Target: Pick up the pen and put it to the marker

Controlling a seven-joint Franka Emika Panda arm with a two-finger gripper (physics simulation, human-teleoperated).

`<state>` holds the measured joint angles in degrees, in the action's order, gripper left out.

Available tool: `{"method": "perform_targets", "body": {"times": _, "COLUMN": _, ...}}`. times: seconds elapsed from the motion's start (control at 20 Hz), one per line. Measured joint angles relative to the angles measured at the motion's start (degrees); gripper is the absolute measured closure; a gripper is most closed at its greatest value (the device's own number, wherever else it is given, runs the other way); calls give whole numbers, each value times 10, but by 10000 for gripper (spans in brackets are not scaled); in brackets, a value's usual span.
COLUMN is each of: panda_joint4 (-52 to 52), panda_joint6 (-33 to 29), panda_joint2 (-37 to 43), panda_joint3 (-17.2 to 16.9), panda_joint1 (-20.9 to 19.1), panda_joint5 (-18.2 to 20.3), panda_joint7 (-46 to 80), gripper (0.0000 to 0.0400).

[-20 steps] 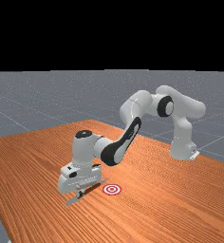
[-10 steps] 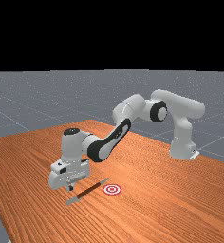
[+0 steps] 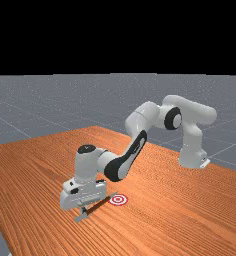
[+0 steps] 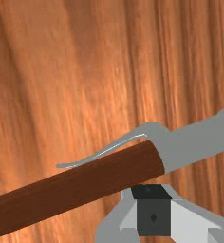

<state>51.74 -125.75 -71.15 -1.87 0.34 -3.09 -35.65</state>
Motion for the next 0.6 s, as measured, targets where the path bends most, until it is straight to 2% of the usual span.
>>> {"method": "perform_targets", "body": {"times": 0.1, "panda_joint4": 7, "panda_joint6": -6, "panda_joint2": 4, "panda_joint3": 9, "panda_joint1": 13, "panda_joint5": -7, "panda_joint7": -27, "gripper": 400}}
{"method": "perform_targets", "body": {"times": 0.15, "panda_joint4": 56, "panda_joint6": -31, "panda_joint2": 29, "panda_joint3": 6, "panda_joint1": 19, "panda_joint5": -18, "panda_joint7": -39, "gripper": 400}}
{"method": "perform_targets", "body": {"times": 0.2, "panda_joint4": 124, "panda_joint6": -63, "panda_joint2": 64, "panda_joint3": 9, "panda_joint1": 17, "panda_joint5": -11, "panda_joint7": -28, "gripper": 399}}
{"method": "perform_targets", "body": {"times": 0.25, "panda_joint4": 166, "panda_joint6": -48, "panda_joint2": 90, "panda_joint3": 14, "panda_joint1": 15, "panda_joint5": -13, "panda_joint7": -44, "gripper": 399}}
{"method": "perform_targets", "body": {"times": 0.3, "panda_joint4": 233, "panda_joint6": -79, "panda_joint2": 125, "panda_joint3": 13, "panda_joint1": 16, "panda_joint5": -15, "panda_joint7": -41, "gripper": 400}}
{"method": "perform_targets", "body": {"times": 0.35, "panda_joint4": 282, "panda_joint6": -84, "panda_joint2": 152, "panda_joint3": 13, "panda_joint1": 16, "panda_joint5": -15, "panda_joint7": -40, "gripper": 400}}
{"method": "perform_targets", "body": {"times": 0.4, "panda_joint4": 373, "panda_joint6": -172, "panda_joint2": 194, "panda_joint3": -3, "panda_joint1": 29, "panda_joint5": -10, "panda_joint7": 15, "gripper": 400}}
{"method": "perform_targets", "body": {"times": 0.6, "panda_joint4": 450, "panda_joint6": -213, "panda_joint2": 233, "panda_joint3": 3, "panda_joint1": 30, "panda_joint5": -22, "panda_joint7": -9, "gripper": 400}}
